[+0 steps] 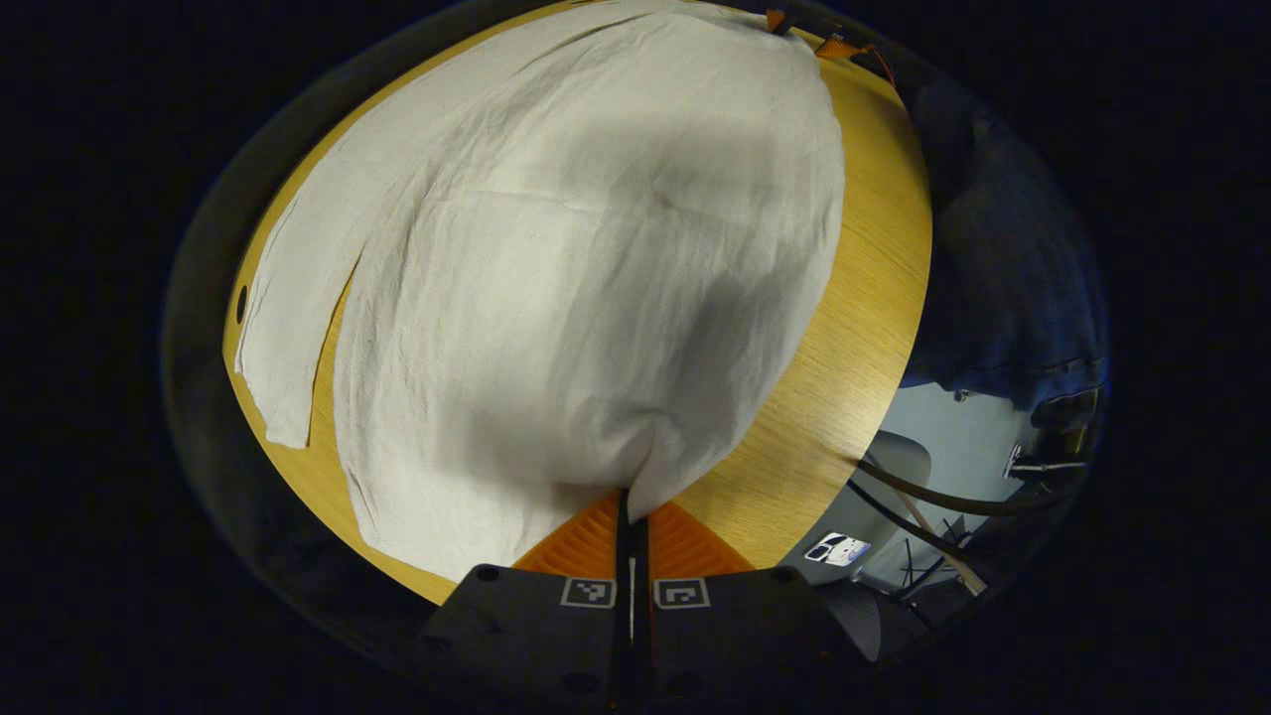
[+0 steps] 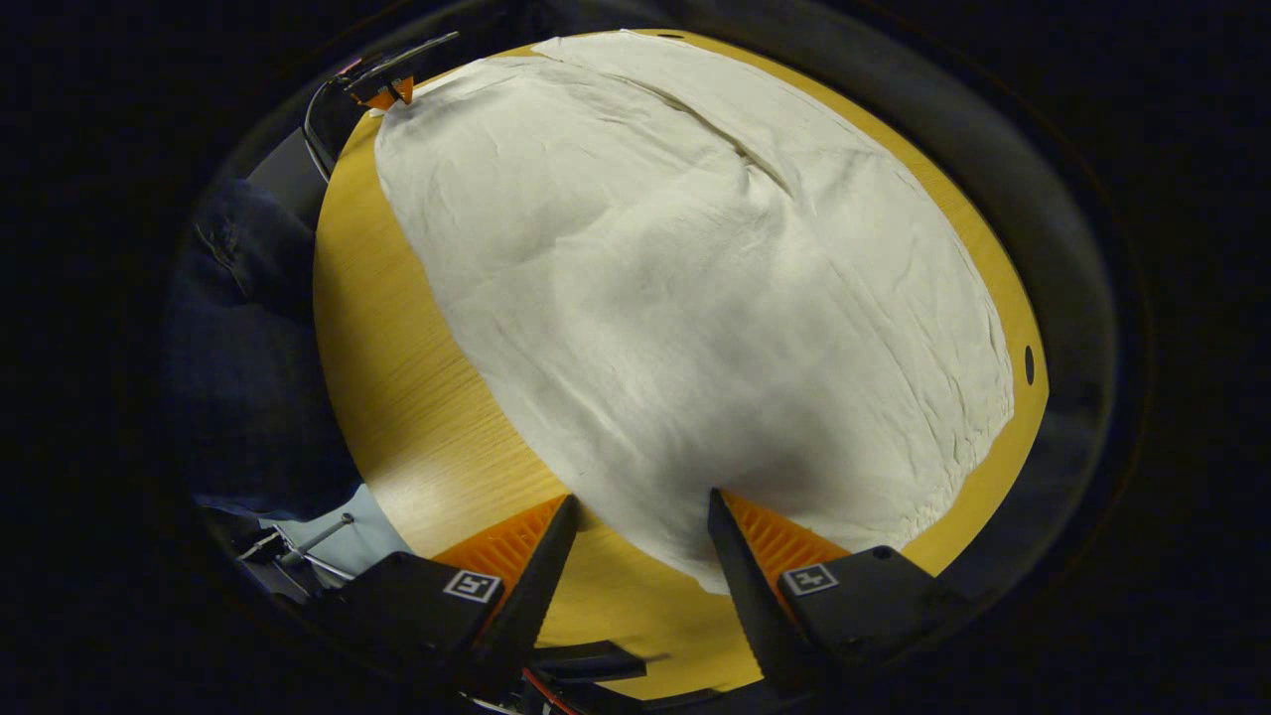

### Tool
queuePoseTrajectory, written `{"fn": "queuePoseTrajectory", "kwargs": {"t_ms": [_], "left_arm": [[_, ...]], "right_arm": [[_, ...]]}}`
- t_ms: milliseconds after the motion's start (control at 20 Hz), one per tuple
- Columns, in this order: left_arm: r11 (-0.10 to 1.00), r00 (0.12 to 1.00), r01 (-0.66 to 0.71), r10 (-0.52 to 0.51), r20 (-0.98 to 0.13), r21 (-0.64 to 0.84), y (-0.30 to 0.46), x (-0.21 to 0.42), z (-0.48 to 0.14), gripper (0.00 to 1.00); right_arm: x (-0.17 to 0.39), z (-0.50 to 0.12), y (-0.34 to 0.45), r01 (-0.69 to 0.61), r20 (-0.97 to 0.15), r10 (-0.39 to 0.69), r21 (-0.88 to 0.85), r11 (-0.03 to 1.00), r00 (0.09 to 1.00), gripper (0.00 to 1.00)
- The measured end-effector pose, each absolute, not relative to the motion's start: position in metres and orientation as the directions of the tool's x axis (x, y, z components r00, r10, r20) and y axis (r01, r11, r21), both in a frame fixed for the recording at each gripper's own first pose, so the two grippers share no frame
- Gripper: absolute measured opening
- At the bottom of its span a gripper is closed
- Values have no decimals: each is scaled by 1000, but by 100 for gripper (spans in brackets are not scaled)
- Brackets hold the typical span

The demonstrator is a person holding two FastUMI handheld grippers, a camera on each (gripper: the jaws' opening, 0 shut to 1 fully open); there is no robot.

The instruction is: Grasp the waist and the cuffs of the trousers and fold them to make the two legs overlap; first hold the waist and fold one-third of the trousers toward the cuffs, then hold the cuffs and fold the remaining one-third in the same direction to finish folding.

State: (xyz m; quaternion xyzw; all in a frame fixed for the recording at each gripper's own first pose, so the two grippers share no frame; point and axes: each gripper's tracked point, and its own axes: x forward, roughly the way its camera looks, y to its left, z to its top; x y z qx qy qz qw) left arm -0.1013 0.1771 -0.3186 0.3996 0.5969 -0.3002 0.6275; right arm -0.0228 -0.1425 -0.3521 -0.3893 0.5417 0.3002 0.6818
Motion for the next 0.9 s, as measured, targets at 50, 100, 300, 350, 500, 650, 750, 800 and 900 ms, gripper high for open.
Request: {"fn": "queuePoseTrajectory", "kwargs": {"t_ms": [50, 100, 300, 350, 500, 650, 750, 800, 900], "left_arm": [[500, 108, 854, 100, -989, 143, 176, -101, -319, 0], [500, 106, 854, 100, -989, 142, 177, -100, -319, 0], [503, 99, 854, 102, -990, 137, 178, -100, -320, 0], [503, 100, 853, 100, -990, 137, 177, -100, -321, 0], [498, 103, 856, 98, -990, 138, 177, -100, -319, 0], [497, 101, 857, 94, -990, 135, 177, -100, -320, 0], [497, 107, 857, 86, -991, 136, 177, -102, -321, 0], [503, 114, 853, 79, -990, 138, 176, -102, -321, 0], [554, 138, 818, 67, -988, 152, 174, -100, -320, 0]], "right_arm": [[-23, -350, -144, -824, -973, -31, -211, 526, 229, 79], [-23, -349, -144, -821, -973, -46, -215, 529, 225, 70], [-17, -346, -146, -823, -963, -92, -263, 502, 252, 30], [-16, -347, -146, -823, -959, -98, -280, 494, 267, 22], [-18, -345, -147, -821, -956, -107, -290, 493, 273, 13], [-18, -346, -148, -802, -951, -103, -300, 517, 290, 9], [-18, -345, -147, -781, -944, -106, -320, 536, 313, 9], [-17, -344, -148, -767, -938, -109, -333, 549, 329, 5], [-17, -344, -148, -719, -923, -114, -360, 595, 368, 5]]}}
